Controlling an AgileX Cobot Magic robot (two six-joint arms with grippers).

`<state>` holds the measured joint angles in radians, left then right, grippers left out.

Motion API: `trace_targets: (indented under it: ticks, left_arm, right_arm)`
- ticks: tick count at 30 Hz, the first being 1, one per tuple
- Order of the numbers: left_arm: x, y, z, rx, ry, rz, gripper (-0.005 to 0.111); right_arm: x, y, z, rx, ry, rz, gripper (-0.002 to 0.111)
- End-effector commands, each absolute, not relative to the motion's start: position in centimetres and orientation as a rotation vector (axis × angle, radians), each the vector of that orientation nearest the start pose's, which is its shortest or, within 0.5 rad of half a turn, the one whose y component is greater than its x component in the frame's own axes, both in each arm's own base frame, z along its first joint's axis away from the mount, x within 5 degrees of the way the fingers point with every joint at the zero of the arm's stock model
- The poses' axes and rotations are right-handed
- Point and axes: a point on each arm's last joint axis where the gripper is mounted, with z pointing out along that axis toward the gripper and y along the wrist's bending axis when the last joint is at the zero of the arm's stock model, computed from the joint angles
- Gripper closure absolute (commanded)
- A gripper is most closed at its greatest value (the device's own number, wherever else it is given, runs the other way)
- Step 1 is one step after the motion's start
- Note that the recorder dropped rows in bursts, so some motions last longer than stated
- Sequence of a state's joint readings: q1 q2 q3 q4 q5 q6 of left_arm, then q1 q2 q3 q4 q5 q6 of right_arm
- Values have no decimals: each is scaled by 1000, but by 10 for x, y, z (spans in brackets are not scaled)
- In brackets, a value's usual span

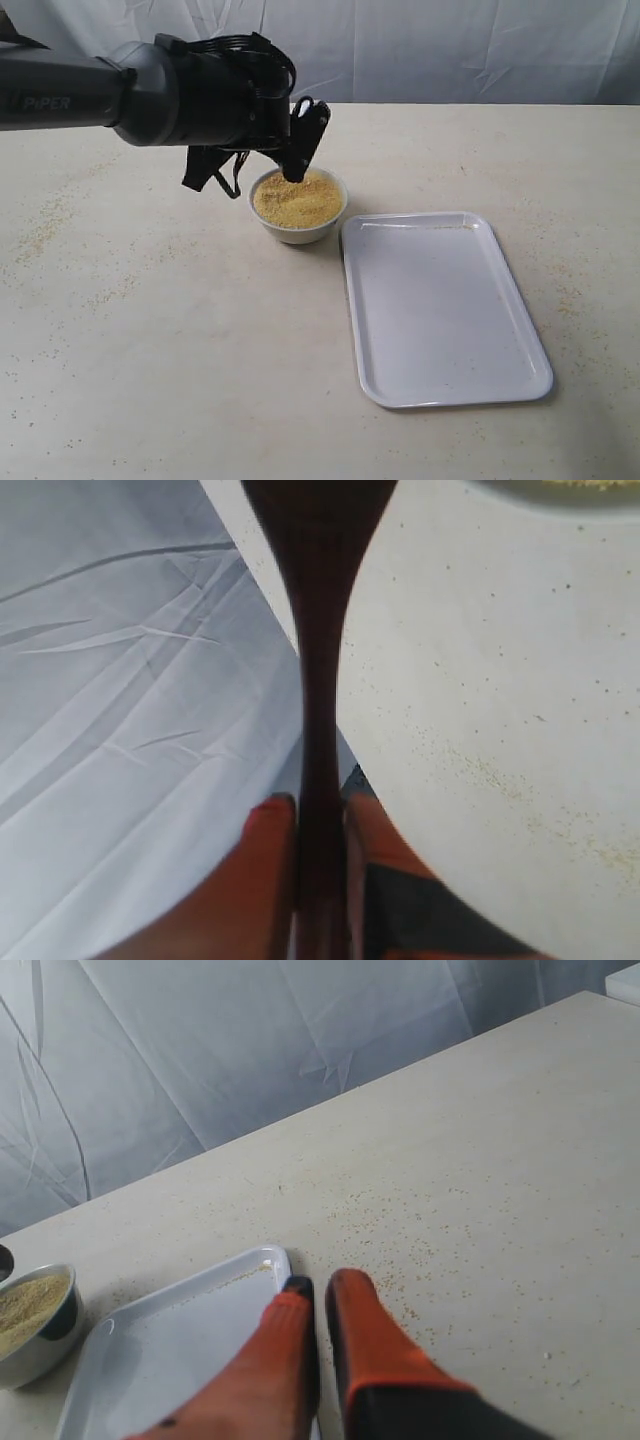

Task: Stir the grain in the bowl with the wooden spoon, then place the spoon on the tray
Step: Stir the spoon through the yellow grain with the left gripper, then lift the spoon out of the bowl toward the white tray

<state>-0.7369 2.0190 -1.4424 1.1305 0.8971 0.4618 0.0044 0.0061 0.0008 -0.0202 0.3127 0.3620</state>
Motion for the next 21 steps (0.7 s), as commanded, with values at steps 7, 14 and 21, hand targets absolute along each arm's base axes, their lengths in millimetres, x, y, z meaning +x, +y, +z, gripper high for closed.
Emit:
trace_targets:
  ticks: [7,14,21]
  left_arm:
    - [342,-248,234,-2586,-2231,-1179,107]
    - [330,-255,262,-2520,-2587,-807,107]
    - [310,-286,276,-2469,-2834,60,107]
  right_arm:
    - [54,-1,186,304,1768,234,100]
    - [54,-1,186,304,1768,234,100]
    - [54,-1,186,304,1768,234,100]
